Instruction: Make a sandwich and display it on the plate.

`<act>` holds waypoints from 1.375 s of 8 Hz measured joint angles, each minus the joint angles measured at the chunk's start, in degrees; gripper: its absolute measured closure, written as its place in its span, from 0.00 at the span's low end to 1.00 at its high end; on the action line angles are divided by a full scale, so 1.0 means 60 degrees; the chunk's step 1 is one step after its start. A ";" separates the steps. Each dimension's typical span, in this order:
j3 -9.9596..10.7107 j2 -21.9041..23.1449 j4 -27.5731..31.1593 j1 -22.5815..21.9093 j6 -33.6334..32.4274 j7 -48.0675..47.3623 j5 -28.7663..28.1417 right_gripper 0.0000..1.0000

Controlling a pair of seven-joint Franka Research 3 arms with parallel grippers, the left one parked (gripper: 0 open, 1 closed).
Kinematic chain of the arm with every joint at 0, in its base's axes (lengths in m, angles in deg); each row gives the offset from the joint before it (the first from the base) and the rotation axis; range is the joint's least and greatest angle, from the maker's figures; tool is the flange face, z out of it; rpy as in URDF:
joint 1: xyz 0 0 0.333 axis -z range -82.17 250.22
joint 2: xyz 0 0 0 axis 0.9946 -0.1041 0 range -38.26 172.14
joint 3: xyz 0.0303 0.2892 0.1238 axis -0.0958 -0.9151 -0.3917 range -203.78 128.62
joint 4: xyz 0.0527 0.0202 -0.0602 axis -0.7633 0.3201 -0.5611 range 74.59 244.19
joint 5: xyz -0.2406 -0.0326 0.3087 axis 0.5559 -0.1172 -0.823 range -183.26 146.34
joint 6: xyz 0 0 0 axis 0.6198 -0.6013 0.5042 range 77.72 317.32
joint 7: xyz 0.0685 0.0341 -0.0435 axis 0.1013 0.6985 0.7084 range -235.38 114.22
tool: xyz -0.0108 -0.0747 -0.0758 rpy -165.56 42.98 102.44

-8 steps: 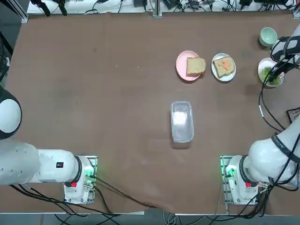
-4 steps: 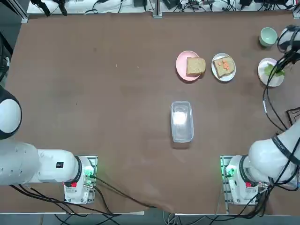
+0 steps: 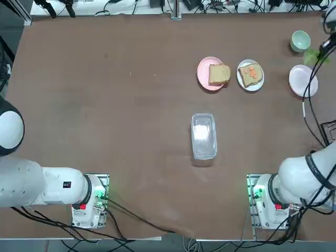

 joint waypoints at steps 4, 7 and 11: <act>-0.1095 0.0066 -0.1162 -0.0710 -0.1420 -0.0954 -0.0723 0.95; -0.1197 -0.0067 -0.1128 -0.2647 -0.1860 -0.3530 -0.0253 0.95; -0.1203 -0.0411 -0.0430 -0.3896 -0.1893 -0.5751 0.0829 0.95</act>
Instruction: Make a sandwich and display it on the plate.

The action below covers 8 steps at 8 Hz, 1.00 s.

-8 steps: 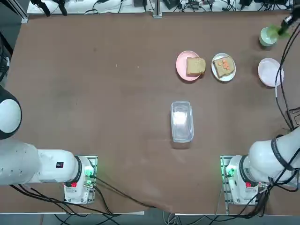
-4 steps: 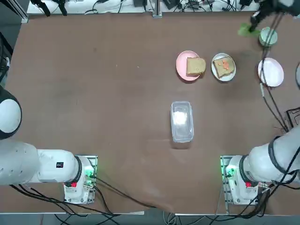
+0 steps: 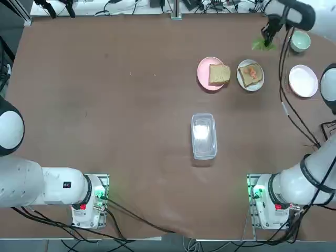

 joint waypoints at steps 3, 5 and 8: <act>0.0023 -0.0416 0.0525 -0.0325 0.0547 -0.0777 0.0072 0.95; 0.0152 -0.0467 0.1294 -0.0324 0.1398 -0.1214 0.0236 0.95; 0.0261 -0.0471 0.1755 -0.0323 0.1745 -0.1703 0.0261 0.95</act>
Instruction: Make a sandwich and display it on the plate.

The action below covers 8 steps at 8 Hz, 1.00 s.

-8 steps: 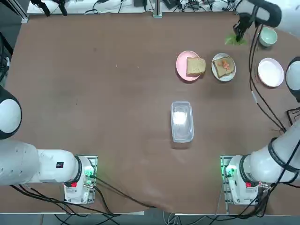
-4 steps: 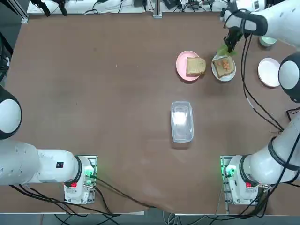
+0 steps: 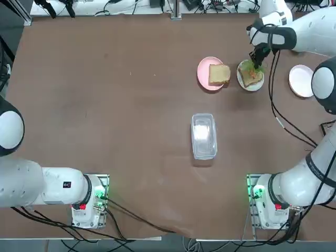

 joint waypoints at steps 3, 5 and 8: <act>0.0188 -0.0016 0.0052 0.0021 0.0120 -0.0008 0.0002 0.95; 0.0188 -0.0186 0.0091 0.0019 0.0314 -0.0030 0.0002 0.95; 0.0187 -0.0391 0.0094 0.0015 0.0436 -0.0054 0.0002 0.94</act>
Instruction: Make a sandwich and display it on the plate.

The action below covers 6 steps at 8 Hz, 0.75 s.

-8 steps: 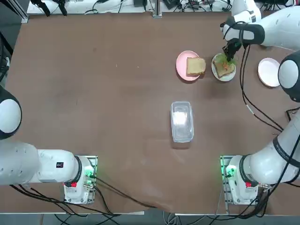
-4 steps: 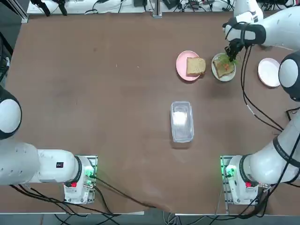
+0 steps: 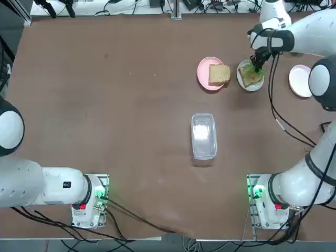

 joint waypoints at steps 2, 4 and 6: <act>-0.0002 -0.0002 0.0000 -0.0005 0.0000 -0.0002 0.0000 0.85; -0.0003 0.0000 -0.0003 -0.0009 -0.0022 -0.0004 0.0000 0.51; 0.0006 0.0069 -0.0056 0.0003 -0.0112 -0.0001 0.0011 0.15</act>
